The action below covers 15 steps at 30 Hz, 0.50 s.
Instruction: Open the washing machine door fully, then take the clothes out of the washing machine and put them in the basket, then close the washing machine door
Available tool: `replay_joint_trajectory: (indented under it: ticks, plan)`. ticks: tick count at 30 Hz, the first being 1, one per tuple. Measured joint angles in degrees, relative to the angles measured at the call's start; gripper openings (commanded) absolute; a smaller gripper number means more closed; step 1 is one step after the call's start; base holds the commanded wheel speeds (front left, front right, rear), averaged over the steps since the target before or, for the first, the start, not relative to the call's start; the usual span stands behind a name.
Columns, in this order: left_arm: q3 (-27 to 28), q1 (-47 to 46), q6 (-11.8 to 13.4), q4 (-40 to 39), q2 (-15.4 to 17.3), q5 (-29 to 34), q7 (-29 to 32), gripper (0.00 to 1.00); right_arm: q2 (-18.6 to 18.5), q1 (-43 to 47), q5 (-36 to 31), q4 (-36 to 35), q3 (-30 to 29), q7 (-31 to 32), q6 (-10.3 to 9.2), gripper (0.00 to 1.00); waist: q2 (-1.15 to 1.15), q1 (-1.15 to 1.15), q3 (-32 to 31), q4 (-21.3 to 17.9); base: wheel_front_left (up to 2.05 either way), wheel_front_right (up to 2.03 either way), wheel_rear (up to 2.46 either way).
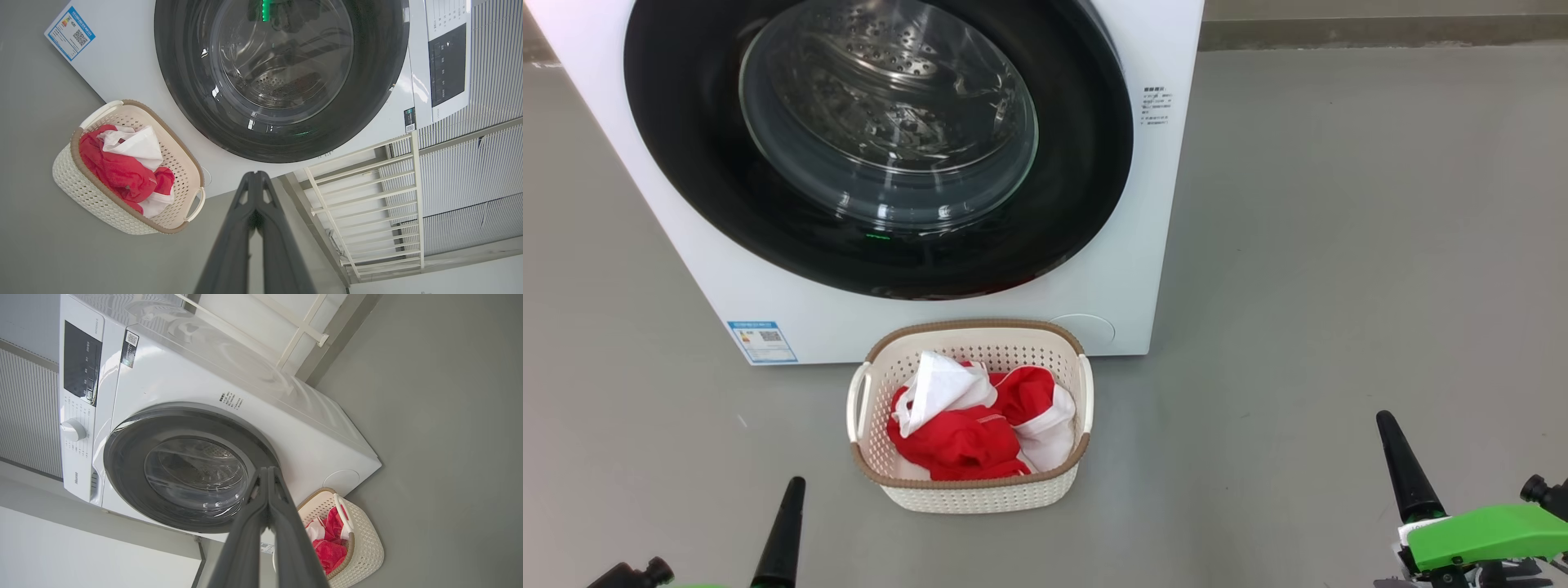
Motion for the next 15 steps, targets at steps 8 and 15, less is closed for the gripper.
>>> replay_joint_trajectory:
  ticks: [8, 15]
  plan:
    - [0.59, -0.86, -0.43, 0.58, 0.01, -5.68, 1.45, 0.00, -0.27, -1.25, 5.98, 0.57, -0.24, 1.52, 0.00, 0.00, 0.00, 0.00, 0.15, 0.10, 0.00, 0.00, 0.00]
    - [1.22, -1.29, -0.89, 0.97, 0.00, -10.40, 2.65, 0.00, -0.42, -1.55, 10.35, 1.04, -0.44, 2.79, 0.00, 0.00, 0.00, 0.00, 0.27, 0.18, 0.00, 0.00, 0.00]
